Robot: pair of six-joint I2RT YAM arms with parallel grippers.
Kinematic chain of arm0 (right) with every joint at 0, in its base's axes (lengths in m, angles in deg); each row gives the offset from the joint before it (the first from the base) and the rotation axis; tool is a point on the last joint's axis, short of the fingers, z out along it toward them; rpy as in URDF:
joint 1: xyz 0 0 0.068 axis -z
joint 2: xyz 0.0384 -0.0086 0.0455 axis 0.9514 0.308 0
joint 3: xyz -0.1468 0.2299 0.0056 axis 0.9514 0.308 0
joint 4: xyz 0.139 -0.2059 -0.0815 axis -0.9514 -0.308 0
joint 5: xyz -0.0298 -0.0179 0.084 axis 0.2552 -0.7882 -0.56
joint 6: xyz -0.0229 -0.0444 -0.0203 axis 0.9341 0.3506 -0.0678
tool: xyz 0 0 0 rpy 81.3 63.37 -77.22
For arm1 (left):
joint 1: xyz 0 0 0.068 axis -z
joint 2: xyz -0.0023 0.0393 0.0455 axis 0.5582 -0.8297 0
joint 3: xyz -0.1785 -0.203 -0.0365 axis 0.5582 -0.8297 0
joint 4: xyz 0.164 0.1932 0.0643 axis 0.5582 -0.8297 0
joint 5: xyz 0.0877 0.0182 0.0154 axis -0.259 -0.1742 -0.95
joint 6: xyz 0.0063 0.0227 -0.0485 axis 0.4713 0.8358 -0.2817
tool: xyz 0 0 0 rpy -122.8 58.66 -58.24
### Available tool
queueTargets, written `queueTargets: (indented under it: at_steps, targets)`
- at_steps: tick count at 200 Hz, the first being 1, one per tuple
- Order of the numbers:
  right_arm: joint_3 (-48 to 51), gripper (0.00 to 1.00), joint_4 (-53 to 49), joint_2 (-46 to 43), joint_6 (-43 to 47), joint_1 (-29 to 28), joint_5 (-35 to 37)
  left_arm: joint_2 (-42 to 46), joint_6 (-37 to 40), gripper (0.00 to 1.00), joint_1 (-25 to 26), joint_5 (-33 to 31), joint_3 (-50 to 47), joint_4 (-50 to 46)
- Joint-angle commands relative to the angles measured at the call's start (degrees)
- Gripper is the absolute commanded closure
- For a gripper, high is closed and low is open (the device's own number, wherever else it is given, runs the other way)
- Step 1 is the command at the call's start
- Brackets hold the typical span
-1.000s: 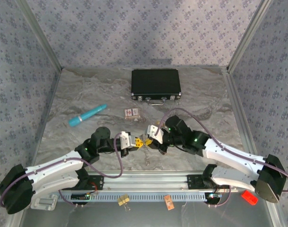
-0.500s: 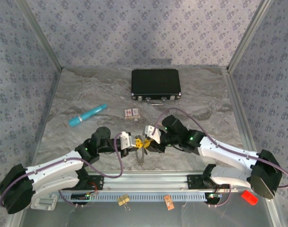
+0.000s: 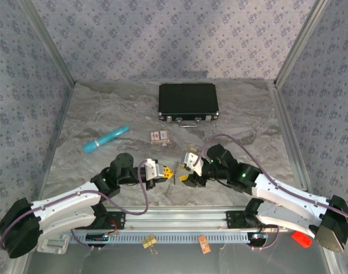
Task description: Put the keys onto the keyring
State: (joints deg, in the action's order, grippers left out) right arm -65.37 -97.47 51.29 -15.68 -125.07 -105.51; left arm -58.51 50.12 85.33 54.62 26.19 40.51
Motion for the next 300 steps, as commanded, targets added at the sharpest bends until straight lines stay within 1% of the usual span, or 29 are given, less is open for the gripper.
queueTargets:
  at_steps: [1,39,94,111,129,173,196,216,254,300]
  targets:
    - [1.14,0.55,0.81,-0.1,-1.82,-1.15,1.41,0.9,0.07,1.0,0.11,0.68,0.86,4.01]
    - [2.12,0.55,5.43,2.39,-3.23,-2.75,0.06,0.56,0.16,1.0,0.11,0.5,1.01,4.11]
    - [2.45,0.55,9.05,6.3,-3.48,-3.83,2.32,0.14,0.33,1.0,0.11,0.58,1.12,4.41]
    - [2.11,0.56,9.08,7.43,-3.3,-4.25,3.92,0.16,0.26,1.0,0.15,0.59,1.1,4.37]
    - [1.93,0.62,9.22,8.04,-2.97,-4.42,5.63,0.36,0.16,1.0,0.11,0.59,1.04,4.29]
    - [1.81,0.84,9.45,6.37,-2.48,-4.73,6.98,1.25,0.42,1.0,0.15,-0.79,0.69,3.25]
    - [1.81,0.92,8.63,4.7,-2.25,-4.82,7.57,1.74,0.63,1.0,0.11,-1.76,0.5,2.82]
    - [1.72,0.96,7.6,3.65,-2.28,-4.77,8.26,1.95,0.6,1.0,0.11,-2.52,0.42,2.57]
    - [-1.47,0.99,3.34,3.29,-0.64,-4.99,10.55,1.79,1.52,1.0,0.11,-2.89,1.03,0.2]
    - [-5.75,0.99,-0.04,4.42,2.42,-5.95,10.97,1.66,1.47,1.0,0.11,-2.55,1.11,-0.4]
